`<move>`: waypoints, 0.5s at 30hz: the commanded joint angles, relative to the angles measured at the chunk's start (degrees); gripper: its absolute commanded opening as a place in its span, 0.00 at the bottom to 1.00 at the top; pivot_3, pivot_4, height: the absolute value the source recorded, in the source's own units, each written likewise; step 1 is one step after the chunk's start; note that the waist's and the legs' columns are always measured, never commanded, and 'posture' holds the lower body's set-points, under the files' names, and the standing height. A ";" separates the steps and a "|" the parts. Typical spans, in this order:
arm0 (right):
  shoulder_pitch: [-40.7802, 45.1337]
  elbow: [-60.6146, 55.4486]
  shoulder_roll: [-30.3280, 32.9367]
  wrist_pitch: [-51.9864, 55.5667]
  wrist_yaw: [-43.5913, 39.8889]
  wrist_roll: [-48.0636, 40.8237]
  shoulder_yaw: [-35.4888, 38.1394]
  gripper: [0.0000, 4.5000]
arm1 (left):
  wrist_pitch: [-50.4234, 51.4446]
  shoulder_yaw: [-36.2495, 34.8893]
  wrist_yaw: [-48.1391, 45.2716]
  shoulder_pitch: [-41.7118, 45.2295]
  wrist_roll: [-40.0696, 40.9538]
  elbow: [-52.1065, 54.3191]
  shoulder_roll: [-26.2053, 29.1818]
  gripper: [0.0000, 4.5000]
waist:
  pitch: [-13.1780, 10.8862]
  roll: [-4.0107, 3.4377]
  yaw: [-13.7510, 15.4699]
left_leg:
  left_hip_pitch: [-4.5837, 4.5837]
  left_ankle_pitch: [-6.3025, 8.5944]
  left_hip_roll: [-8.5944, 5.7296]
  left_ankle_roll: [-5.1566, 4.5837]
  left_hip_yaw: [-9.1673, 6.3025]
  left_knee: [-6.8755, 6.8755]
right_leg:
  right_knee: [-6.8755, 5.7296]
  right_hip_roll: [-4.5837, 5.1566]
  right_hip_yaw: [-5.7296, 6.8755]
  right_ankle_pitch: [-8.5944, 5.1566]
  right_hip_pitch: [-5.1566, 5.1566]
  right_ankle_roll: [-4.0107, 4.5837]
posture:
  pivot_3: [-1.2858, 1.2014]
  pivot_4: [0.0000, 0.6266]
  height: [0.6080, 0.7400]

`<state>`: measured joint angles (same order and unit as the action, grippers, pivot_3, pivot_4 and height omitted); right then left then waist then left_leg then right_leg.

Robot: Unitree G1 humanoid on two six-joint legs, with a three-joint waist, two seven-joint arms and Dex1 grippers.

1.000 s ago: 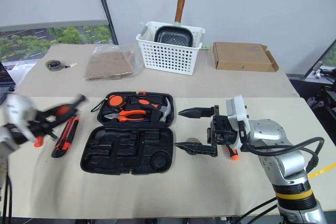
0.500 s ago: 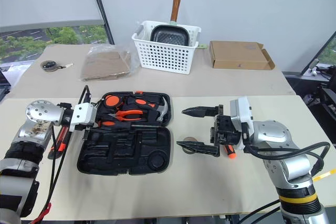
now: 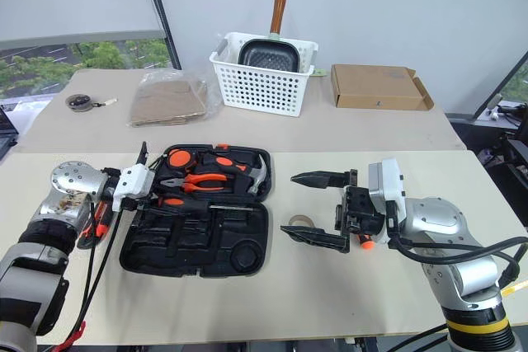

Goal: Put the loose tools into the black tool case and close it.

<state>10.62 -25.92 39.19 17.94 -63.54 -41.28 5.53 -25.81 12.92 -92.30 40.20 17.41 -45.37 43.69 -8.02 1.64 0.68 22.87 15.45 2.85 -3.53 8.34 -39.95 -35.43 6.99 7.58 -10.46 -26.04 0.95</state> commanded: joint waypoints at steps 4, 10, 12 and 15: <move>1.41 -0.52 0.02 -0.60 -0.15 -0.13 0.20 1.00 | -4.08 -0.66 -0.20 0.97 -4.56 -2.78 1.92 0.22 | 0.00 0.00 0.00 | 0.00 0.00 0.00 0.00 -0.02 -0.07 | -0.07 0.00 0.00 0.00 -0.01 0.00 | 0.52 0.24 0.70; 1.25 -0.93 -0.08 -0.72 0.14 0.19 -0.15 1.00 | -7.21 -1.99 2.02 2.60 -8.09 -6.10 1.11 0.22 | 0.00 0.00 -0.01 | -0.08 -0.03 0.01 0.05 -0.03 -0.12 | -0.27 0.00 -0.06 -0.01 -0.01 0.01 | 0.52 0.24 0.70; 0.84 -1.03 -0.06 -0.93 0.06 0.38 -0.08 1.00 | -8.34 -2.04 2.60 3.06 -9.27 -7.09 1.15 0.22 | 0.01 0.00 0.00 | -0.13 -0.05 0.02 0.08 -0.03 -0.13 | -0.34 0.00 -0.09 -0.01 -0.01 0.01 | 0.52 0.24 0.70; 0.25 -1.39 -0.12 -1.08 0.10 0.68 -0.07 1.00 | -8.87 -2.58 2.13 3.53 -9.88 -8.17 1.33 0.22 | 0.01 -0.01 -0.01 | -0.17 -0.07 0.02 0.10 -0.04 -0.13 | -0.39 -0.01 -0.13 -0.01 -0.01 0.01 | 0.52 0.24 0.70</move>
<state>10.71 -25.43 39.12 17.93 -63.53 -40.58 5.01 -34.22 10.98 -90.43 42.88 9.26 -52.26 44.31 -8.02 1.63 0.67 22.70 15.38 2.88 -3.43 8.31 -40.08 -35.84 6.98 7.43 -10.46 -26.05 0.96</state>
